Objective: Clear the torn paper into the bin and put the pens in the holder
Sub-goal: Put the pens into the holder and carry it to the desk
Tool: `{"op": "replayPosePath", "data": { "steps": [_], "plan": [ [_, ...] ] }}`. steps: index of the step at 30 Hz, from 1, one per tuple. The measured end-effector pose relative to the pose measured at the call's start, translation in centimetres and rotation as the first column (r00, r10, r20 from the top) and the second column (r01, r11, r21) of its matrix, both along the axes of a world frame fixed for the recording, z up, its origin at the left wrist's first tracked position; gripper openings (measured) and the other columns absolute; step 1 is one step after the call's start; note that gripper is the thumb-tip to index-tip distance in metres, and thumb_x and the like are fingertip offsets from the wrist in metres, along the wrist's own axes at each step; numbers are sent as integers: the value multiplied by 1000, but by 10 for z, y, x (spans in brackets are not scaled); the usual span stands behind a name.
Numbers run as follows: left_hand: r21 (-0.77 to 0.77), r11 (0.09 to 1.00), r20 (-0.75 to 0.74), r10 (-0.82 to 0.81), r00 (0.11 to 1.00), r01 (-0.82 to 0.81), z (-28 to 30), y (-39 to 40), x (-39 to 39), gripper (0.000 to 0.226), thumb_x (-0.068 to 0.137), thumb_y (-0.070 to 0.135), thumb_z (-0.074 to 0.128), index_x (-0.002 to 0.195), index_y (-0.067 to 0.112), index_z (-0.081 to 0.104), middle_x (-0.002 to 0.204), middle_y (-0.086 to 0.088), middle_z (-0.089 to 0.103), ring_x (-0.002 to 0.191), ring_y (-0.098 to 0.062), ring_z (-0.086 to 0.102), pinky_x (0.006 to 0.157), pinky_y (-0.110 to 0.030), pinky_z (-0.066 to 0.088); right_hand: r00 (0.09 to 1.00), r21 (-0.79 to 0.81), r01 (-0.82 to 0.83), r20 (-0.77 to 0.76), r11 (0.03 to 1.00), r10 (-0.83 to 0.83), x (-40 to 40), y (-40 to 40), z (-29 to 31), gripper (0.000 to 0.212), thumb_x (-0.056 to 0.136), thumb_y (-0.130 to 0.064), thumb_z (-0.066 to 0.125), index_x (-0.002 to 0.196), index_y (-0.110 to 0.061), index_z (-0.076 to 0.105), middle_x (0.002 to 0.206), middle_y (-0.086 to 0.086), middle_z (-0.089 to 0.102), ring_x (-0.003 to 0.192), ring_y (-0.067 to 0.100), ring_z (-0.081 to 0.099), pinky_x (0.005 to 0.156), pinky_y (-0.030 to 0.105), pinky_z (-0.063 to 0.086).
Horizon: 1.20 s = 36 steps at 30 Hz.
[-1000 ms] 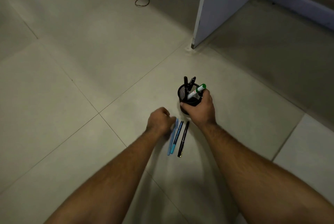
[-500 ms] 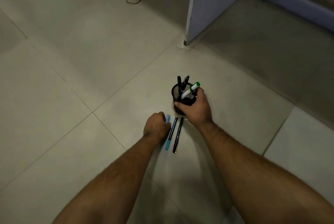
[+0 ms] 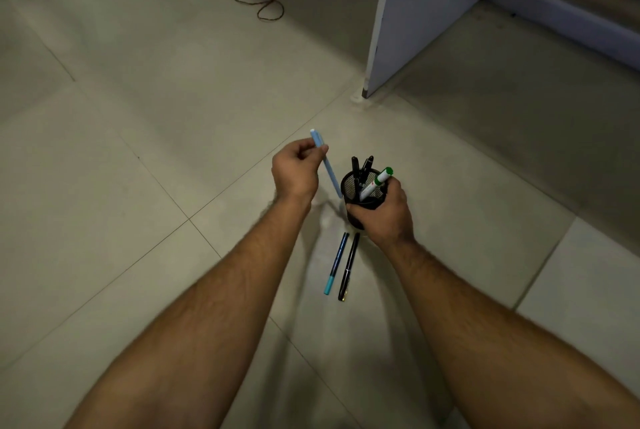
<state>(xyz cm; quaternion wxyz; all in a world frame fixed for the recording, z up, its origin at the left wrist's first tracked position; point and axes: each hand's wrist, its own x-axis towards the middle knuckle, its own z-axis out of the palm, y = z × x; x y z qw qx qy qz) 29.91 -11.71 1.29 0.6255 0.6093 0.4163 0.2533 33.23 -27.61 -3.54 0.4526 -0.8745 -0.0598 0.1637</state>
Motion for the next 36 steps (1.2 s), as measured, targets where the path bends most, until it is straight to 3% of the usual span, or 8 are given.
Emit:
{"op": "replayPosePath", "data": {
  "steps": [8,13,16,18,21,27,31,36],
  "plan": [
    [-150,988,100,50,994,-34,4,-16,5,10,85,9,73,93,6,68,74,-2,68,74,-15,67,74,-31,60,1000,-25,-7,5,1000,7,0,1,-2,79,55,-49,82,123,-26,49,116,-3,59,101,21,65,87,43,58],
    [-11,990,-177,-137,975,137,-20,-24,-4,14,78,16,76,91,15,73,91,0,73,84,-15,68,84,-36,58,1000,15,7,16,1000,-7,1,7,1,77,55,-48,82,122,-28,49,116,-4,61,101,20,67,86,44,58],
    [63,987,-296,-121,947,146,-35,-25,-19,18,74,24,70,92,22,71,92,-1,70,76,-18,65,77,-40,59,999,17,30,34,999,-31,3,5,3,76,60,-43,84,125,-24,49,120,-2,60,105,22,65,89,43,57],
    [65,952,-469,-235,851,299,-47,-30,-32,18,78,27,72,94,19,67,90,-3,69,75,-17,64,73,-34,57,998,11,43,48,999,-43,3,0,3,76,62,-41,85,126,-23,48,121,-1,59,106,22,64,90,42,56],
    [-13,795,-747,-410,523,606,-70,-50,-54,27,77,34,73,97,18,66,97,-3,67,89,-22,64,75,-29,51,998,-1,36,46,999,-36,0,-9,0,75,63,-38,86,126,-22,48,120,-2,60,106,20,64,90,39,56],
    [97,679,-851,-322,415,727,-80,-62,-59,23,78,24,64,97,12,67,102,-10,67,94,-30,64,77,-33,54,999,-25,8,32,1000,-7,-3,-19,-2,74,62,-43,85,125,-25,49,119,-5,60,105,19,65,90,40,57],
    [102,846,-763,-271,587,523,-66,-45,-54,21,80,35,67,90,17,69,84,-1,68,79,-24,64,68,-29,50,999,-32,8,33,999,-7,0,-21,0,74,63,-41,86,126,-24,49,121,-3,60,106,20,65,92,41,56],
    [-170,940,-390,-339,856,294,-30,-24,-32,12,90,21,67,91,8,69,81,-10,72,47,-16,61,38,-21,44,998,-54,26,52,998,-23,1,-17,4,75,63,-44,84,126,-25,49,122,-2,60,107,22,64,91,42,55]
  ]
}}
